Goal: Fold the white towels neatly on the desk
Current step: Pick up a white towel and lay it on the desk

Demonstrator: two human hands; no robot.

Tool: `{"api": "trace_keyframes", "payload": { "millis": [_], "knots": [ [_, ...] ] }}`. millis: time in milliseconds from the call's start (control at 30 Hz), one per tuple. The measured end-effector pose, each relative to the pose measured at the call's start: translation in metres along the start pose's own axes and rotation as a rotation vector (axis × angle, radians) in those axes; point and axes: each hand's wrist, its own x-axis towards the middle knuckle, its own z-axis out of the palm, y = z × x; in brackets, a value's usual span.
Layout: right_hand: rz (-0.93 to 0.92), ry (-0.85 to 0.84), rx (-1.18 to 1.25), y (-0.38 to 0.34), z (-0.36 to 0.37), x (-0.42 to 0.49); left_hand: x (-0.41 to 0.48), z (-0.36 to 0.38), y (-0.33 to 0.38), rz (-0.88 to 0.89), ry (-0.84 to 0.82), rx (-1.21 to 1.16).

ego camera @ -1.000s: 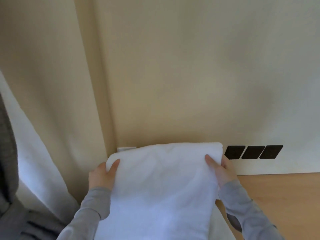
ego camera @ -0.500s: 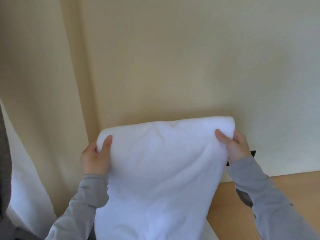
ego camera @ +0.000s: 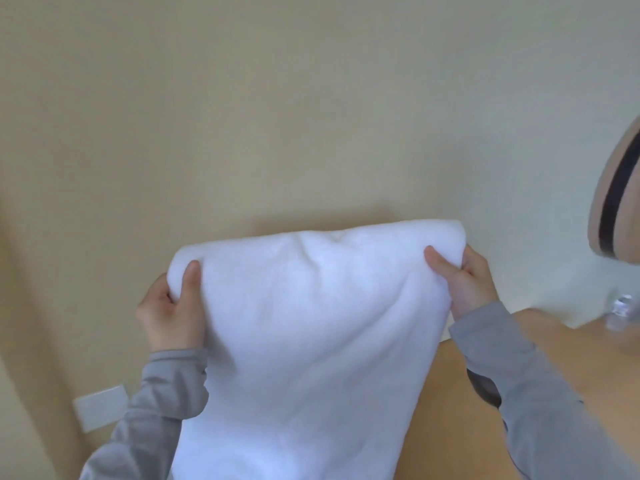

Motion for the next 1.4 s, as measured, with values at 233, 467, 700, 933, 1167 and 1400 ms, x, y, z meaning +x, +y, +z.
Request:
{"api": "trace_keyframes", "payload": {
  "millis": [233,467,700,933,1167,1400],
  "knots": [
    [-0.029,0.068,-0.039,-0.041,-0.14,0.02,-0.092,0.106,0.046,-0.001,-0.07,-0.114],
    [-0.028,0.127,-0.109,-0.069,-0.266,0.037,-0.176,0.196,0.077,-0.015,-0.153,-0.137],
    [0.005,0.2,-0.126,-0.056,-0.339,0.048,-0.212,0.268,0.088,0.052,-0.244,-0.07],
    [0.17,0.335,-0.185,0.029,-0.398,0.074,-0.218,0.354,0.035,0.067,-0.411,0.111],
    [0.557,0.502,-0.156,0.181,-0.462,0.096,-0.263,0.469,-0.091,-0.217,-0.824,0.54],
    [1.11,0.307,-0.366,0.3,-0.506,0.086,-0.366,0.49,-0.201,-0.499,-1.086,0.688]
  ]
}}
